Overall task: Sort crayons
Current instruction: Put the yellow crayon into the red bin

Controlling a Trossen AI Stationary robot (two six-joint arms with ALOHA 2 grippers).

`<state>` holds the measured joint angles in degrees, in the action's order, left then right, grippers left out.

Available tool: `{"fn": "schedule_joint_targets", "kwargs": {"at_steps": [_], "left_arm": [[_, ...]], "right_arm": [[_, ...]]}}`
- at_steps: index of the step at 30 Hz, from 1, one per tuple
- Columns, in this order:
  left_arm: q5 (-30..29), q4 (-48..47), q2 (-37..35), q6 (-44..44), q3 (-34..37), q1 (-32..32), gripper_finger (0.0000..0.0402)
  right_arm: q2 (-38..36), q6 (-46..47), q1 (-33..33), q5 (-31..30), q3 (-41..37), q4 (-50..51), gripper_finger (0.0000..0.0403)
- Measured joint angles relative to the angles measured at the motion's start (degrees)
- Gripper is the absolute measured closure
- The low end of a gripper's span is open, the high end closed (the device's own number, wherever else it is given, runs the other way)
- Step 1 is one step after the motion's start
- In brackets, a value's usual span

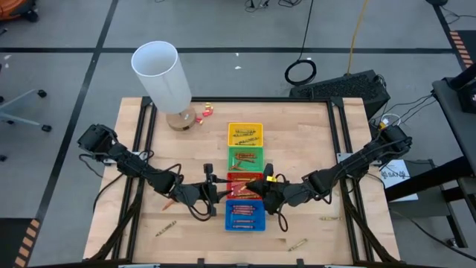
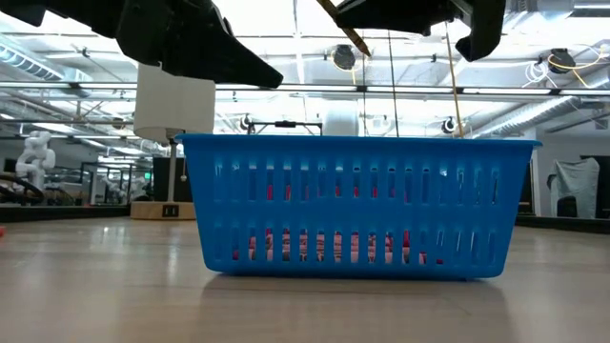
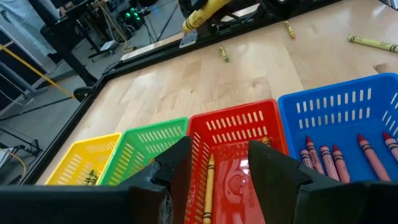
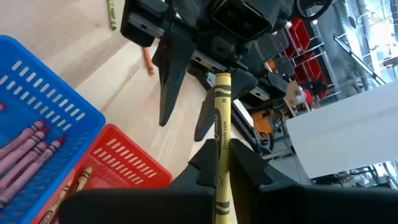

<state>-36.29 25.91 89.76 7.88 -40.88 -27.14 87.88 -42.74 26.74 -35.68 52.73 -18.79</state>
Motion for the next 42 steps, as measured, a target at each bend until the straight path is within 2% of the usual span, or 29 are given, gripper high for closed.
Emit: {"fn": "schedule_joint_targets", "kwargs": {"at_steps": [5,20,24,32,36,42], "left_arm": [[0.0,0.0,0.0,0.0,0.0,0.0,0.0245],[-0.2,0.0,0.0,0.0,0.0,0.0,0.0245],[-0.2,0.0,0.0,0.0,0.0,0.0,0.0245],[-0.2,0.0,0.0,0.0,0.0,0.0,0.0245],[-0.2,0.0,0.0,0.0,0.0,0.0,0.0245],[-0.2,0.1,0.0,0.0,0.0,0.0,0.0245]], "right_arm": [[0.0,0.8,0.0,0.0,0.0,0.0,0.0399],[0.0,13.8,0.0,0.0,0.0,0.2,0.0399],[0.0,21.7,0.0,0.0,0.0,0.5,0.0399],[0.0,44.0,-0.3,0.4,0.0,5.2,0.0399],[0.8,49.7,-1.0,3.0,0.0,6.6,0.0399],[5.9,52.6,-2.4,3.0,0.0,6.8,0.0399]]}}
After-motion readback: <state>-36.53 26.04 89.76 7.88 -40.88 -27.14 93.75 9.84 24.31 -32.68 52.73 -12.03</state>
